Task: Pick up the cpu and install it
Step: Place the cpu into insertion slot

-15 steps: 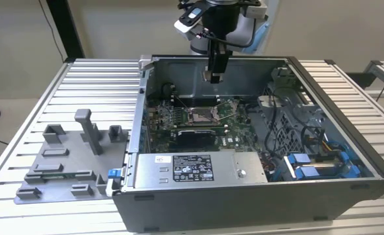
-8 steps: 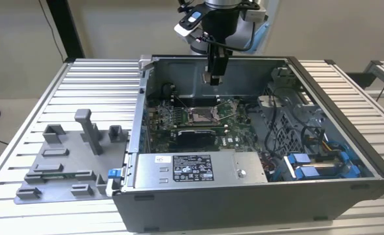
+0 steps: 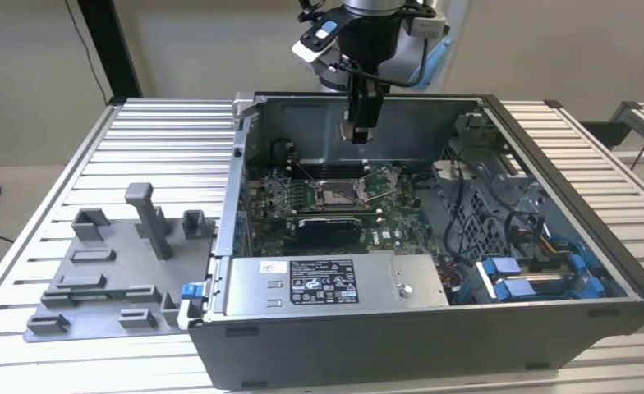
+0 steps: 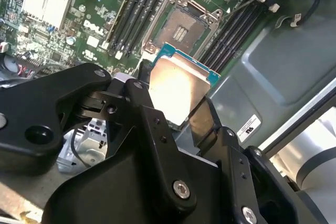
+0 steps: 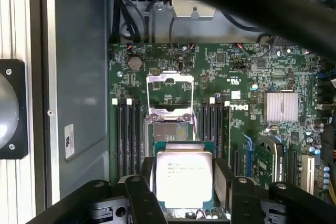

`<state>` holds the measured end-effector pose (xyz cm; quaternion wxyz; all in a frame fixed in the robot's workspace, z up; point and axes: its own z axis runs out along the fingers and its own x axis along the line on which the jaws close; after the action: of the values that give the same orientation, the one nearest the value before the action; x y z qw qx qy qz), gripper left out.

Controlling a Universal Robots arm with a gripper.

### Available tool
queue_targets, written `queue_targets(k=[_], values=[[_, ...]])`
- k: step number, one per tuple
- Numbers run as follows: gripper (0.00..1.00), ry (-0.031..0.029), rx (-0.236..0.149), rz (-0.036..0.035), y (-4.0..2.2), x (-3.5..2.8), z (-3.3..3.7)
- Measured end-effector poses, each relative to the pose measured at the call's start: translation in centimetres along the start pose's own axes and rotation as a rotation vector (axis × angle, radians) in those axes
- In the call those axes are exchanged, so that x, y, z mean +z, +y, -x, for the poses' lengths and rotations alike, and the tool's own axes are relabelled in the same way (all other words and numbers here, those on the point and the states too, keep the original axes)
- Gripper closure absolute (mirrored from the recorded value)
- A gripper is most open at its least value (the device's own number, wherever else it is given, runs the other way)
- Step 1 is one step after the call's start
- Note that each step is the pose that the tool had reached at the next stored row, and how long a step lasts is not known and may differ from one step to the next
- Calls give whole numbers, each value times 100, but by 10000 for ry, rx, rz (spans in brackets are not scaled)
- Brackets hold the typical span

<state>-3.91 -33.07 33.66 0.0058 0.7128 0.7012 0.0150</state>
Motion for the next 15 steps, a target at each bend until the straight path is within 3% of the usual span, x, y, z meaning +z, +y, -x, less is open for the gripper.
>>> queue_targets(k=[6,15], values=[[100,-4,0,-2,-1,41,-1],[100,-4,1,-2,-6,188,-28]])
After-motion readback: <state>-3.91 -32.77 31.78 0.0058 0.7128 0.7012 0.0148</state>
